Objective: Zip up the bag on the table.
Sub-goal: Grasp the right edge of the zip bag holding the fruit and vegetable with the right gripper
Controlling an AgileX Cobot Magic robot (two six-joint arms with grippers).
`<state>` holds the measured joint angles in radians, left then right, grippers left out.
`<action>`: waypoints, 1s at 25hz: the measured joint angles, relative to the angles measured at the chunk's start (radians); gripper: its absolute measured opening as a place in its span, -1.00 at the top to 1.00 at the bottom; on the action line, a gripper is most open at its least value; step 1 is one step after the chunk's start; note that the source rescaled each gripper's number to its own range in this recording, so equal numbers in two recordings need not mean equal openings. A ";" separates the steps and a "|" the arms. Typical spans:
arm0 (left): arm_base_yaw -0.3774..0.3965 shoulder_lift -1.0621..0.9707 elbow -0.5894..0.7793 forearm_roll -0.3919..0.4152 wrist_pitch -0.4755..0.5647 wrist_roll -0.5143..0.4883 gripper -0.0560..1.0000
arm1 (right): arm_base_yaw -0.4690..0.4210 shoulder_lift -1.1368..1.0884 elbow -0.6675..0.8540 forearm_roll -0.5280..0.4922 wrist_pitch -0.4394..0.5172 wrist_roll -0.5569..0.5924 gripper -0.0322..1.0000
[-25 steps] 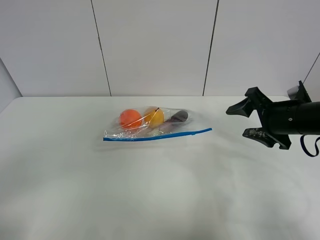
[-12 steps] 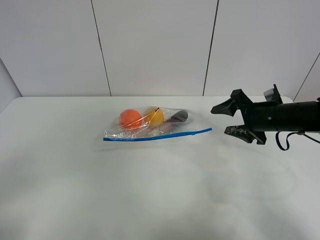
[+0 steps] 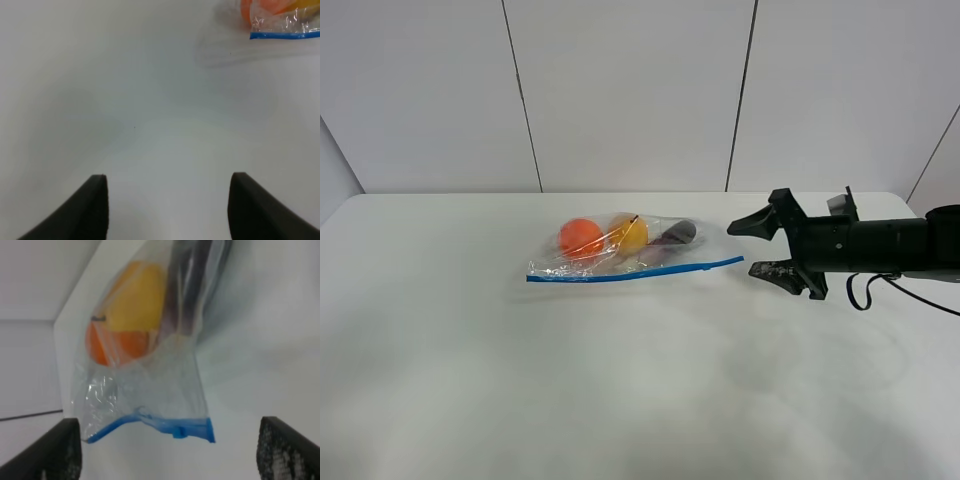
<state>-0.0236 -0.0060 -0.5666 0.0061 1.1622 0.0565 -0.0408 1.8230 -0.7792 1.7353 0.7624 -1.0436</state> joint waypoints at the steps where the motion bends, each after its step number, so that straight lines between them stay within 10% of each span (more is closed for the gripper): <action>1: 0.000 0.000 0.000 0.000 0.000 0.000 -0.81 | 0.006 0.008 0.000 0.003 0.001 -0.025 -0.91; 25: 0.000 0.000 0.000 0.000 0.000 0.000 -0.81 | 0.006 0.056 -0.001 0.009 0.005 -0.136 -0.16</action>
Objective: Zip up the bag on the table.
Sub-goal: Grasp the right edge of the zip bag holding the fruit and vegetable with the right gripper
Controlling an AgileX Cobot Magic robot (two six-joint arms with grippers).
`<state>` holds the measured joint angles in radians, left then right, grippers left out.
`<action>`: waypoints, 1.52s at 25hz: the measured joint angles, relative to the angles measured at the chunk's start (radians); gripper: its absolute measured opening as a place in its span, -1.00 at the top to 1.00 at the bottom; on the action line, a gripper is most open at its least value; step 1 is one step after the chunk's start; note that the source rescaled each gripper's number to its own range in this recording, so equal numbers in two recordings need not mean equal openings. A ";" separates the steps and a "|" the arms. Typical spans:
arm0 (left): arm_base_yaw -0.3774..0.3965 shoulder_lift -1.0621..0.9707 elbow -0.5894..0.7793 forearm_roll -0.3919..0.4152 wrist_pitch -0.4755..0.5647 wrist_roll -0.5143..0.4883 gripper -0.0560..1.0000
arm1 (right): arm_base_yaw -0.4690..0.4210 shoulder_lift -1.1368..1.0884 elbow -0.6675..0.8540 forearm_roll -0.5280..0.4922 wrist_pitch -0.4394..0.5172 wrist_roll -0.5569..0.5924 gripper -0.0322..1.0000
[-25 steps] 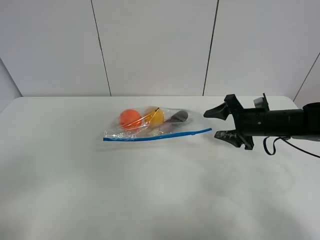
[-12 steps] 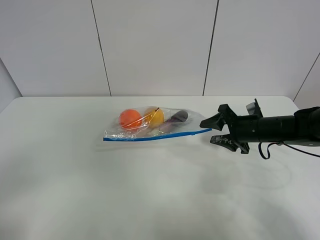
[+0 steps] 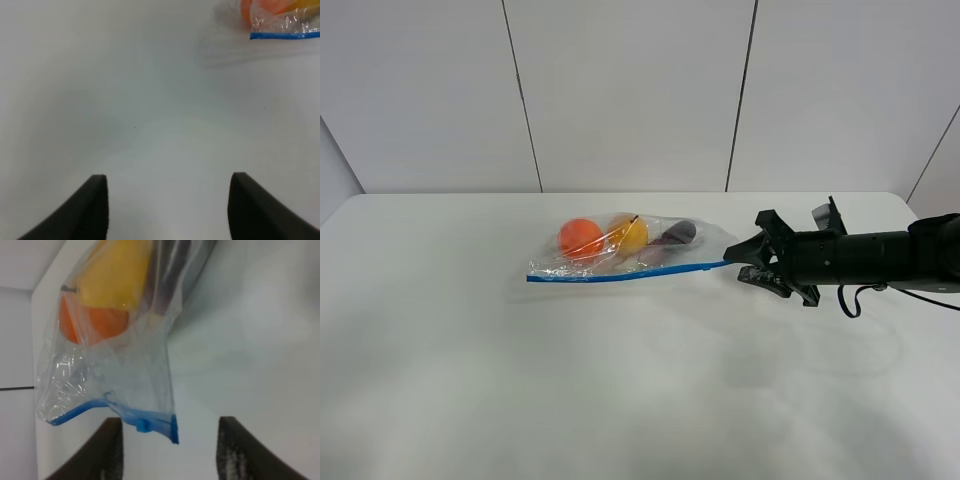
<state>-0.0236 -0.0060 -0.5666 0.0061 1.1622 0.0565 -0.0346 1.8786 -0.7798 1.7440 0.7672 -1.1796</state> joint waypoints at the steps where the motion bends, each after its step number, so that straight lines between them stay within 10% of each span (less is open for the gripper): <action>1: 0.000 0.000 0.000 0.000 0.000 0.000 -0.81 | 0.000 0.000 0.000 0.000 0.000 -0.001 -0.10; 13: 0.000 0.000 0.000 0.000 0.000 0.000 -0.81 | 0.000 0.000 0.000 0.000 -0.027 -0.075 0.41; 20: 0.000 0.000 0.000 0.000 0.000 0.000 -0.81 | 0.000 0.000 -0.020 0.000 -0.030 -0.098 -0.24; 38: 0.000 0.000 0.000 0.000 0.001 0.000 -0.81 | 0.000 0.008 -0.072 0.000 -0.045 -0.078 -0.23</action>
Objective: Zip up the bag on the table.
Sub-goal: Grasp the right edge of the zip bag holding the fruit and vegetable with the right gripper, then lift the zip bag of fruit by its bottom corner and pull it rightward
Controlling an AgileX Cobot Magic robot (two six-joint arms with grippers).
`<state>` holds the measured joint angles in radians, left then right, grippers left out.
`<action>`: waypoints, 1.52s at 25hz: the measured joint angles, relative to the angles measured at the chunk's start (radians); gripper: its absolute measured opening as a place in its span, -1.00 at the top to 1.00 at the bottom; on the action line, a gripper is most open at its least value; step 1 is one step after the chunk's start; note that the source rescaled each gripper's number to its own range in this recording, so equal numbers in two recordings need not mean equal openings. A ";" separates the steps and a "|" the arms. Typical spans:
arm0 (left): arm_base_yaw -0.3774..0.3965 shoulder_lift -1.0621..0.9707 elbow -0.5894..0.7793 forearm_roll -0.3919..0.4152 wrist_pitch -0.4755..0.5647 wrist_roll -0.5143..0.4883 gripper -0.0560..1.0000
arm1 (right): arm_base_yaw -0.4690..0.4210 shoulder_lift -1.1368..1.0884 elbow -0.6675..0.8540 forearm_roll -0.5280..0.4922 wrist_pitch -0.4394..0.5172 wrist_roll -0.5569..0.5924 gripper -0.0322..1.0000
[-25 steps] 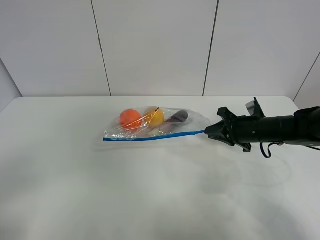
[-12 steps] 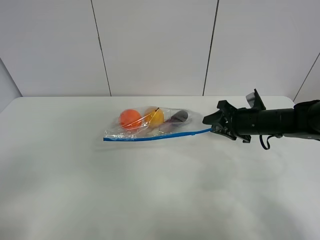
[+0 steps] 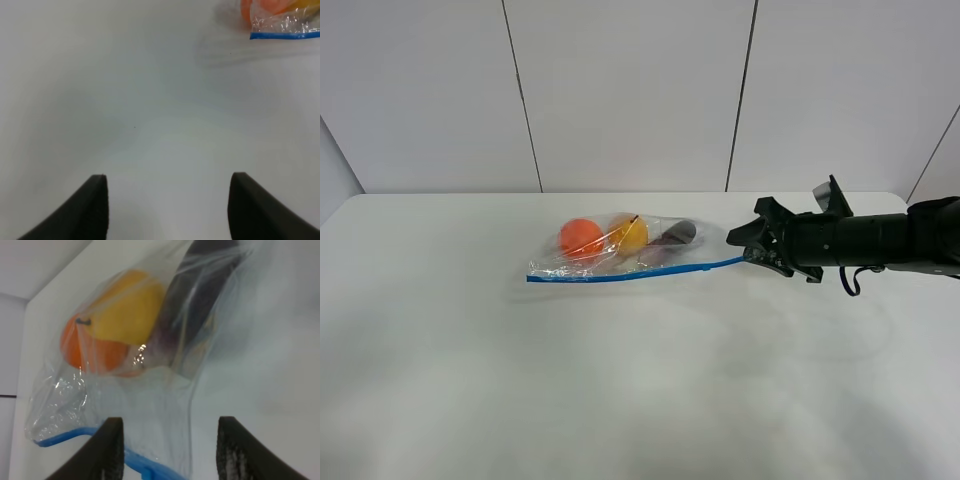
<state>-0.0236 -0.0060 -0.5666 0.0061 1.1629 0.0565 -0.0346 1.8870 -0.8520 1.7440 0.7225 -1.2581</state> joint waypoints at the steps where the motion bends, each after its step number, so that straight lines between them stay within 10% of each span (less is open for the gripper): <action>1: 0.000 0.000 0.000 0.000 0.000 0.000 -0.81 | 0.000 0.011 -0.001 0.001 0.003 0.001 -0.23; 18: 0.000 0.000 0.000 0.000 -0.001 0.000 -0.81 | 0.000 0.162 -0.067 0.002 0.109 -0.029 -0.21; 27: 0.000 0.000 0.000 0.000 -0.001 0.000 -0.81 | 0.000 0.162 -0.067 0.002 0.110 -0.048 0.94; 38: 0.000 -0.001 -0.004 -0.029 -0.005 0.027 -0.81 | 0.000 0.162 -0.067 0.002 0.207 -0.049 0.94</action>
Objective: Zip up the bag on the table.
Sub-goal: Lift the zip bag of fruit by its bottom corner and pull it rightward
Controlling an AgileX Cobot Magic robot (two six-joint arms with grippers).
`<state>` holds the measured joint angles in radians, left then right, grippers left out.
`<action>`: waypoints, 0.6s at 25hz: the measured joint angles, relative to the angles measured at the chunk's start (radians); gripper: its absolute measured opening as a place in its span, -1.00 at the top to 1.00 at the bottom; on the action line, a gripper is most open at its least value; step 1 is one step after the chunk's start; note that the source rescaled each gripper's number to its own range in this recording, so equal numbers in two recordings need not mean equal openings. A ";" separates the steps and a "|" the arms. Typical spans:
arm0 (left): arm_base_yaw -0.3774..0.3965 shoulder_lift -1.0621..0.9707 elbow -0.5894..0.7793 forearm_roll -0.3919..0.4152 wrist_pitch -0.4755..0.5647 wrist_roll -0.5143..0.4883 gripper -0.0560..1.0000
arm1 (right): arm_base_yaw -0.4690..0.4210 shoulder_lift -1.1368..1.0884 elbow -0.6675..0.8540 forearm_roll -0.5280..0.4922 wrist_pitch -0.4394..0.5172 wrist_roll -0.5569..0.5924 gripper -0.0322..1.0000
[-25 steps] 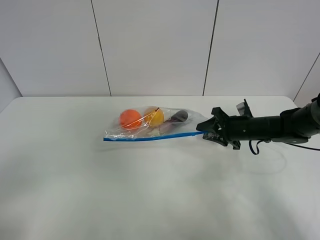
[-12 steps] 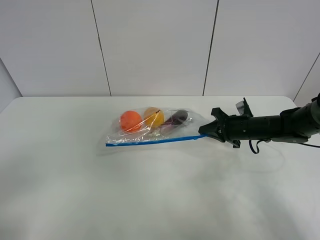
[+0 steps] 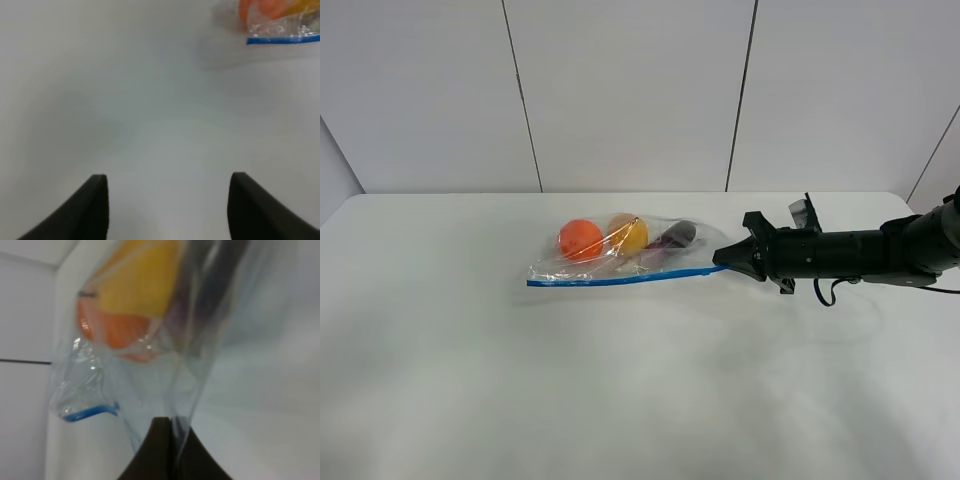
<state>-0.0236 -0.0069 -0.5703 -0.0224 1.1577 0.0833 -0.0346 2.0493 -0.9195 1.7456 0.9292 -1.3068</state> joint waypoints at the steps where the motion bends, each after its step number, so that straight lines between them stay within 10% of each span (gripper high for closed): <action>1: 0.000 0.000 -0.007 -0.034 -0.013 0.033 -0.81 | 0.000 0.000 0.000 0.000 0.015 0.000 0.94; 5: 0.000 0.000 -0.011 -0.281 -0.150 0.331 -0.81 | 0.000 0.000 0.000 0.000 0.041 0.000 0.94; 15: 0.000 0.409 0.109 -1.050 -0.361 1.605 -0.81 | 0.000 0.001 -0.041 0.000 0.101 0.003 0.94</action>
<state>-0.0236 0.4021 -0.4615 -1.0729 0.7971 1.6886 -0.0346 2.0500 -0.9600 1.7451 1.0298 -1.3043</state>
